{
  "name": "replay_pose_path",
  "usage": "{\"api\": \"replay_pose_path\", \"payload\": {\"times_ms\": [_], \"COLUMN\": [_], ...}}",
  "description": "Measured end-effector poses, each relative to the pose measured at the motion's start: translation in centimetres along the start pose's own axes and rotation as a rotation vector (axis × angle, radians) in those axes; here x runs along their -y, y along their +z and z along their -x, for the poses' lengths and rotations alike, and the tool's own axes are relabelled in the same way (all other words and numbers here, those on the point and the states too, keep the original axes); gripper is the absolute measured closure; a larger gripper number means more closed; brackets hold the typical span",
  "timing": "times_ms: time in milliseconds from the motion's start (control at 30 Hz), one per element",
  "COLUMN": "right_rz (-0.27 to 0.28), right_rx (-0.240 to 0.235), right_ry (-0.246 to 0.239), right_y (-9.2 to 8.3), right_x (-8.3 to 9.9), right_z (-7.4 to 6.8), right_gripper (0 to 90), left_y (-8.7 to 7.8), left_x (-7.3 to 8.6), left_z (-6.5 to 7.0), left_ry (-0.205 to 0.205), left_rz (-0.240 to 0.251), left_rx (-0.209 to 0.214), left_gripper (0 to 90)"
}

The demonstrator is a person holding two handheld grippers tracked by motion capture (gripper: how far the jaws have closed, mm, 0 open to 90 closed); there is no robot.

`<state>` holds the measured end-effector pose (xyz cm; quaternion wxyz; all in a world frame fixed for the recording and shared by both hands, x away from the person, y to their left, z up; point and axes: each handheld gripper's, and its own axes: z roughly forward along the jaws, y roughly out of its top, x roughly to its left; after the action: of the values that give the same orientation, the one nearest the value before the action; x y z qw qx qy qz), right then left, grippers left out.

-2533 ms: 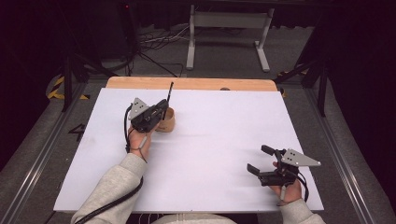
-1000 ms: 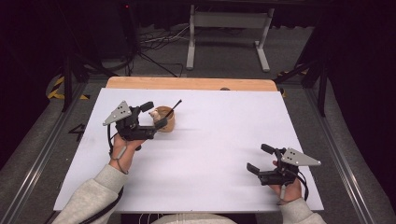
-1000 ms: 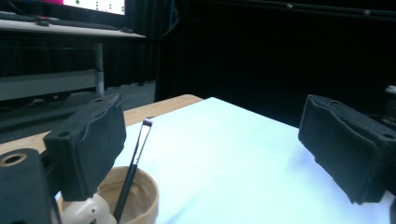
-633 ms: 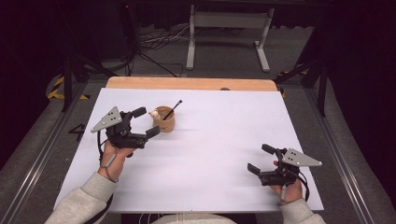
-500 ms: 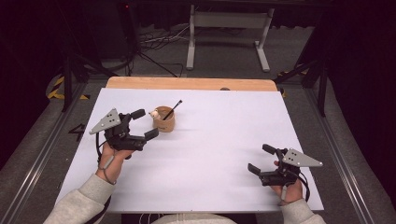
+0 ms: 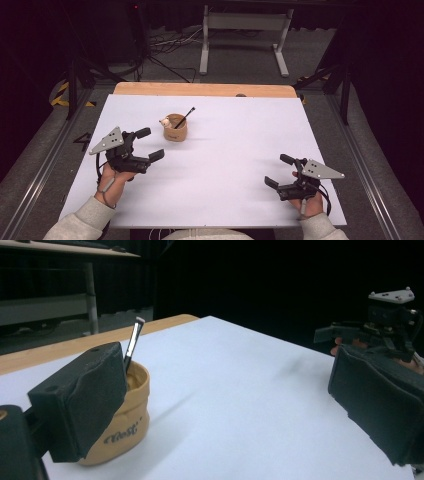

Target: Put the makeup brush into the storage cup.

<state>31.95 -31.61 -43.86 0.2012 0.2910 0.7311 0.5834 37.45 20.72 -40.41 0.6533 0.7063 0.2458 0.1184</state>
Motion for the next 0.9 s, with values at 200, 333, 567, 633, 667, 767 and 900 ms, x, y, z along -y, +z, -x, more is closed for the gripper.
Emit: {"api": "replay_pose_path", "payload": {"times_ms": [200, 333, 567, 633, 667, 767, 900], "right_rz": [-0.004, 0.003, 0.011, 0.011, 0.014, 0.013, 0.011], "right_rx": [-0.01, -0.012, -0.019, -0.019, -0.019, -0.019, -0.019], "right_ry": [-0.003, -0.009, -0.022, -0.021, -0.02, -0.02, -0.017], "right_y": [0.2, 0.2, 0.2, 0.2, 0.2, 0.2, 0.3], "right_x": [0.1, 0.1, 0.2, 0.2, 0.2, 0.3, 0.4], "right_z": [-0.1, -0.2, -0.2, -0.2, -0.2, -0.2, -0.2], "right_gripper": [0.0, 0.0, 0.1, 0.1, 0.1, 0.1, 0.1], "left_y": [-0.3, -0.3, -0.3, -0.3, -0.3, -0.4, -0.5], "left_x": [1.0, 1.9, 3.0, 3.4, 3.6, 4.0, 4.4], "left_z": [0.5, 0.8, 1.0, 1.1, 1.2, 1.1, 0.9], "left_ry": [-0.007, -0.014, -0.02, -0.02, -0.023, -0.017, -0.029], "left_rz": [-0.012, -0.012, -0.027, -0.032, -0.034, -0.029, -0.025], "left_rx": [0.02, 0.041, 0.043, 0.043, 0.041, 0.041, 0.03], "left_gripper": [3.3, 3.4, 3.4, 3.3, 3.4, 3.4, 3.5]}}
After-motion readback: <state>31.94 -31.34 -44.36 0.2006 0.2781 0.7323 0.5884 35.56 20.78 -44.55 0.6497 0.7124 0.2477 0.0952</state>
